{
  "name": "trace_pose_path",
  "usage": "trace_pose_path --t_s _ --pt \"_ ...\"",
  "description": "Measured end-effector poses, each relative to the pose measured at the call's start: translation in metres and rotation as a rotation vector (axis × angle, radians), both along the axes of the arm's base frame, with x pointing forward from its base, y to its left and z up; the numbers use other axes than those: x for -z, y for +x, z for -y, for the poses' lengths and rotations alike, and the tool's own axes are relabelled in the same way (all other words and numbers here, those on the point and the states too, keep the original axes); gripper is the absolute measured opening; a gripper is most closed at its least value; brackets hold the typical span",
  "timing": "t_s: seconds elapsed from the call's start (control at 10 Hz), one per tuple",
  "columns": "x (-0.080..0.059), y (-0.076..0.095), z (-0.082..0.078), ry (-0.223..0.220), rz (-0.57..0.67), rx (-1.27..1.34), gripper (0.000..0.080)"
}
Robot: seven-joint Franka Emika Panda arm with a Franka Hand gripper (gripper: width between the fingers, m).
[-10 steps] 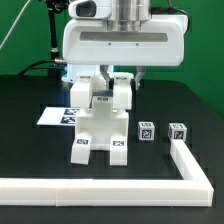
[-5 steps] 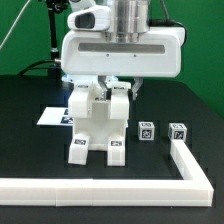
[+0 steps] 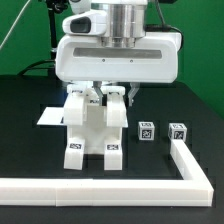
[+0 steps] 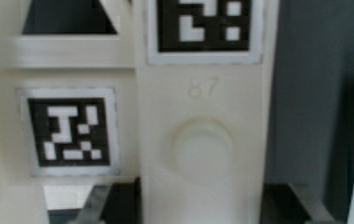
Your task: Assemble chair
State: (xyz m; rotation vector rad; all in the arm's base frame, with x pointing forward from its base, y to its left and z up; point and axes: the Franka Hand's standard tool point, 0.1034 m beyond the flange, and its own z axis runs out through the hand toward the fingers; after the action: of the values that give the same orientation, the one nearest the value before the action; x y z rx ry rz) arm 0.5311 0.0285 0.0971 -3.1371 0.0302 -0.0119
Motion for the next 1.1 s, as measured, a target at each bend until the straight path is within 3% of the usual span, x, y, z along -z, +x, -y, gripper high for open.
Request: trace_pose_path --t_s 0.2,0.3,0.4,0.7,1.1 --pt "0.0000 0.0000 -0.0002 0.000 0.000 0.000 0.0284" --pt "-0.0001 0.0000 -0.0003 0.000 0.000 -0.001 0.0467" --pt "-0.0001 0.0000 -0.0003 0.000 0.000 -0.001 0.0585" --pt "-0.0001 0.0001 -0.0004 0.000 0.000 -0.001 0.0646" --pt "-0.0001 0.0001 -0.0003 0.000 0.000 -0.001 0.0649"
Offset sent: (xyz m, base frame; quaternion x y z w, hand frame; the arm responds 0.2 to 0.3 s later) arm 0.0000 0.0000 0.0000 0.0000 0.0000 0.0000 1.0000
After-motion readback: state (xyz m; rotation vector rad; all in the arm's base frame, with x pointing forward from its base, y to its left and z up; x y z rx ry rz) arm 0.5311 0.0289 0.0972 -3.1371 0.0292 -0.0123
